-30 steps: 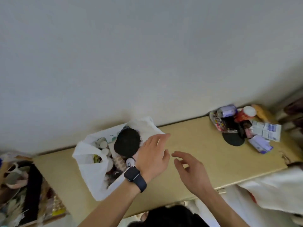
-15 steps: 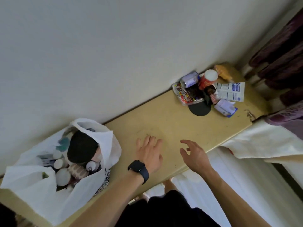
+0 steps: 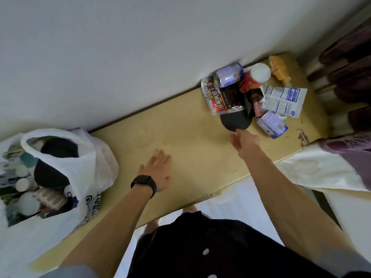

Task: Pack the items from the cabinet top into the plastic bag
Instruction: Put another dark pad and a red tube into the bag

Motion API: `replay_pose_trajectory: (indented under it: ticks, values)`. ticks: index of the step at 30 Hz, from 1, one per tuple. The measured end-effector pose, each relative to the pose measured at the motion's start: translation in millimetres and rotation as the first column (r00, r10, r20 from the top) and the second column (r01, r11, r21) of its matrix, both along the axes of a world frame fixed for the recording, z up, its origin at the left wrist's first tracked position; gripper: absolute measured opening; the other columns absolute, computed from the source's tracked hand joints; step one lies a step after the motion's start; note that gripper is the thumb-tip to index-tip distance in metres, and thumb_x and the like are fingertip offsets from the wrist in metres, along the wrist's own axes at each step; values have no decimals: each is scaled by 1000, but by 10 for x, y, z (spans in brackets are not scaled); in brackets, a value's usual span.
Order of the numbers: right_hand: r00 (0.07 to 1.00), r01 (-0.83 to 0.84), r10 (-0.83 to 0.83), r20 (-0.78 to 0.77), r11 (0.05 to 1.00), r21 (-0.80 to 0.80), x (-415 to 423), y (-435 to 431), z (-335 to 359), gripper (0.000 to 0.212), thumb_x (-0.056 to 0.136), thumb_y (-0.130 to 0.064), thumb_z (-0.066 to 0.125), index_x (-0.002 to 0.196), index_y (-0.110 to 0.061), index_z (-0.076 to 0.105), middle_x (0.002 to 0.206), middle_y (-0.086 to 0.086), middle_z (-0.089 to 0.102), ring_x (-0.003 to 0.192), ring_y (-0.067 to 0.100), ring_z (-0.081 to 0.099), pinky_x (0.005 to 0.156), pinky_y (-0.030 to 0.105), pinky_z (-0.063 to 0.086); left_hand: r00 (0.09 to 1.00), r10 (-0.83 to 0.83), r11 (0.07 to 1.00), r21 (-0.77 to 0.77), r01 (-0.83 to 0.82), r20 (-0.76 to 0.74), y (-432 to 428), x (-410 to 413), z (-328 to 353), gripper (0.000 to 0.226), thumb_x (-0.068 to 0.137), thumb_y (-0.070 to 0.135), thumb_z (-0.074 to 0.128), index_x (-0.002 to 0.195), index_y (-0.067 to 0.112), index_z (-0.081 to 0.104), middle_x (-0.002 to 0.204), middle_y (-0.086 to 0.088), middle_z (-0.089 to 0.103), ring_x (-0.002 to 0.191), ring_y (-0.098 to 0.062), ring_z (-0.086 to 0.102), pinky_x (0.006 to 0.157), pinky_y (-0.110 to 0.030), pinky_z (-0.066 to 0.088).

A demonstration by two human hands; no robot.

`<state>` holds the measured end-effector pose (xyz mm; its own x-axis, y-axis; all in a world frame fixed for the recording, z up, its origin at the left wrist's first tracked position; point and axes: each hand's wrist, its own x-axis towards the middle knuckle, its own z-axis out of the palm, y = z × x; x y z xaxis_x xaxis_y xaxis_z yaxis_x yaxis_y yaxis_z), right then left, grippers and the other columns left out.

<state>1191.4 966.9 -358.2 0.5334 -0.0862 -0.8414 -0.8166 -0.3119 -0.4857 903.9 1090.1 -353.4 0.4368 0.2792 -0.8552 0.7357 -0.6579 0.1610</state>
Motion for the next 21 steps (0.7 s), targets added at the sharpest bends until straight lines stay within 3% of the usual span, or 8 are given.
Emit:
replay_pose_trajectory:
  ticks: [3,6,8,13,16,18,21]
  values:
    - [991,113,-105,-83,989,97,195,98,-127,30,86,-18,74,113,-12,63,95,8,67,43,9,62,44,20,50,1000,10,1000,14,-10,10,-52,-56,-17,80,98,39,43,153,36,-15,159,11,-29,151,-22,-8,118,-58,13]
    - [982,143,-131,-137,986,82,210,160,-141,20,87,-31,73,93,-17,61,66,-2,59,32,6,50,39,16,43,999,34,999,9,-34,-5,-61,-31,-13,80,98,40,43,153,37,-14,159,11,-29,151,-20,-8,118,-58,13]
    - [986,103,-90,-140,990,94,153,233,-60,16,93,-32,66,92,-18,58,59,-3,51,39,8,49,42,17,43,999,40,999,-4,-40,-15,-27,-3,9,78,98,41,43,153,38,-13,159,12,-28,151,-20,-7,118,-58,12]
    - [993,-20,30,-117,996,87,-79,275,227,9,97,-24,58,96,-15,57,82,2,57,70,16,56,57,28,46,994,89,995,-45,-92,-60,51,111,76,71,97,46,39,155,36,-1,162,11,-20,151,-21,3,117,-58,13]
    - [979,-91,108,-172,990,106,-381,171,394,11,96,-25,60,93,-14,59,78,3,55,68,18,57,58,29,44,973,231,964,-129,-232,-27,95,292,115,79,87,66,23,152,22,29,165,-1,10,147,-24,23,119,-47,21]
    - [947,-178,212,-241,972,155,-621,48,444,13,97,-25,60,91,-13,59,74,2,54,65,18,56,57,29,43,864,503,838,-258,-481,21,77,476,214,80,91,70,24,148,15,39,156,-4,34,141,-26,35,117,-40,26]
    - [842,-340,429,-326,892,297,-950,-107,509,12,97,-26,59,93,-14,59,72,1,53,66,18,58,60,30,44,490,868,407,-448,-796,-82,54,716,324,78,88,74,39,147,21,39,144,-2,50,124,-24,54,103,-42,45]
